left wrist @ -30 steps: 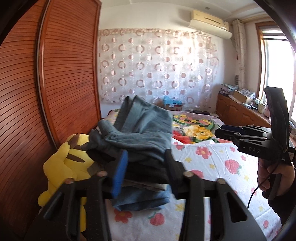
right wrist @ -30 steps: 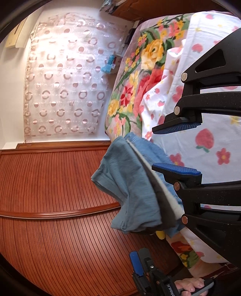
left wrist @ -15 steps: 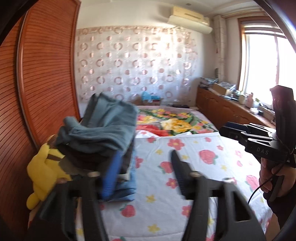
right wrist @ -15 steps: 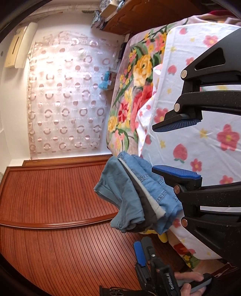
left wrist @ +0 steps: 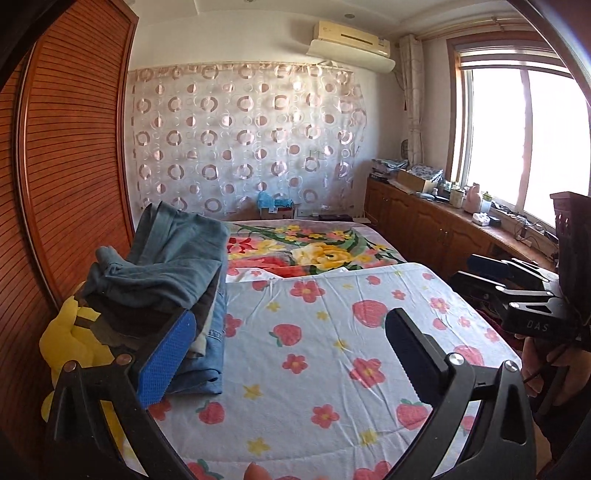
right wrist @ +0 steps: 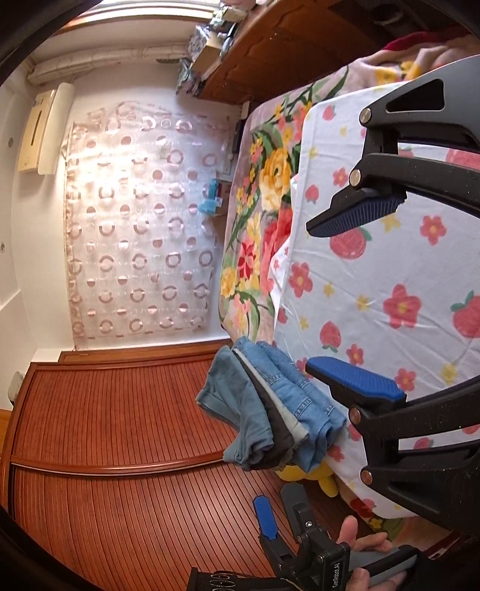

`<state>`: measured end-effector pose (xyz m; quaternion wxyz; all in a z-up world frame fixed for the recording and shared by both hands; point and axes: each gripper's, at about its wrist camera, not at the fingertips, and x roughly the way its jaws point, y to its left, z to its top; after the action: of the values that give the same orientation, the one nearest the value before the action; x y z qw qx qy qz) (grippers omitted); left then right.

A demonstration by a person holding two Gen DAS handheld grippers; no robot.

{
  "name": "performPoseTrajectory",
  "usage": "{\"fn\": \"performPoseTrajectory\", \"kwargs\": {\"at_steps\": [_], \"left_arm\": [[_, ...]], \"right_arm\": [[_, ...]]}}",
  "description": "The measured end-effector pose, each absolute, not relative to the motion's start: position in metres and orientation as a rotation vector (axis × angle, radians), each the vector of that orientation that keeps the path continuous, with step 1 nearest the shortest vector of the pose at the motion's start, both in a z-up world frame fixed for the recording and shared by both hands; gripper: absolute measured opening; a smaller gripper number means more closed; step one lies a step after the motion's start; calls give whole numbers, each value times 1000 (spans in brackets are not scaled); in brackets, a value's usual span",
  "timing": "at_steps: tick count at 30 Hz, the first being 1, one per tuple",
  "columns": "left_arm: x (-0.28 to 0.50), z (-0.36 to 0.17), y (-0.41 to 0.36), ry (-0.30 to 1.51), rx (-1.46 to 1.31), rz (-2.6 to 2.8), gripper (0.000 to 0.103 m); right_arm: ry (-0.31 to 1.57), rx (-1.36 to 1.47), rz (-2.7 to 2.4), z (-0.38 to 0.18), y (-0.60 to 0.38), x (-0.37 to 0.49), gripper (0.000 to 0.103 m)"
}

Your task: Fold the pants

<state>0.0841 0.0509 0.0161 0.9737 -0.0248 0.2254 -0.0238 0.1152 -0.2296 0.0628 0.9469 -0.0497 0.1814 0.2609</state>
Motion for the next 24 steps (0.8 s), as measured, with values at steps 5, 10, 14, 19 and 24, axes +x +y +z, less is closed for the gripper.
{"fn": "performPoseTrajectory", "kwargs": {"at_steps": [5,10,14,19,24], "left_arm": [[81,10,34,479,-50,-64,103],[80,3,15,506,-42,-67,103],[78,-2,1,515,-45,-99,103],[76,-1,-16,522,-26,-104,103],[72,5,-25,519,-17,-107,103]], "right_arm": [[380,-74,474,57,-240,94,72],[402,-43,450,52,-246,81,72],[417,-24,409,52,-252,73,73],[411,-14,364,60,-253,57,73],[392,-15,330,67,-248,44,79]]}}
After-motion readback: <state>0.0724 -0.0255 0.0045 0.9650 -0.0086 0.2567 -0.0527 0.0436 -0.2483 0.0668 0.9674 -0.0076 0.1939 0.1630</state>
